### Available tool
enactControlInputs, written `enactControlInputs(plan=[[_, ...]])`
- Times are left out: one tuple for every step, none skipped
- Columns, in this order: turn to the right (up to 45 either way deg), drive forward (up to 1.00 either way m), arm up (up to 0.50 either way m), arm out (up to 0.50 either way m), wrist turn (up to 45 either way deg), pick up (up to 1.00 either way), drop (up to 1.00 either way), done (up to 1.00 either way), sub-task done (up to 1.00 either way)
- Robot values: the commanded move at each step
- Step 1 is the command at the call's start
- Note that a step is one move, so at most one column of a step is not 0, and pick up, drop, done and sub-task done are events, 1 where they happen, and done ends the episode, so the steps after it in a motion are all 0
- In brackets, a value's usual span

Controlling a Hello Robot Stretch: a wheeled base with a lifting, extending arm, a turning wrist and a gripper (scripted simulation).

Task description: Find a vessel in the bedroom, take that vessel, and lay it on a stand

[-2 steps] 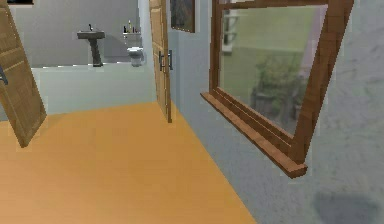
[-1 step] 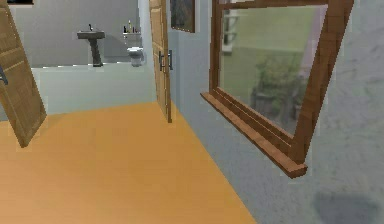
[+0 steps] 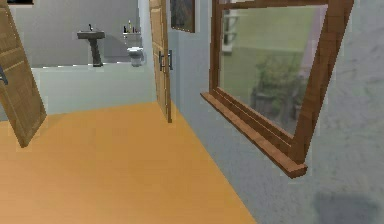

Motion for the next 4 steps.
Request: enactControlInputs(plan=[[0.0, 0.00, 0.00, 0.00, -45.0, 0.00, 0.00, 0.00, 0.00], [0.0, 0.00, 0.00, 0.00, -45.0, 0.00, 0.00, 0.00, 0.00], [0.0, 0.00, 0.00, 0.00, -12.0, 0.00, 0.00, 0.00, 0.00], [0.0, 0.00, 0.00, -0.22, 0.0, 0.00, 0.00, 0.00, 0.00]])
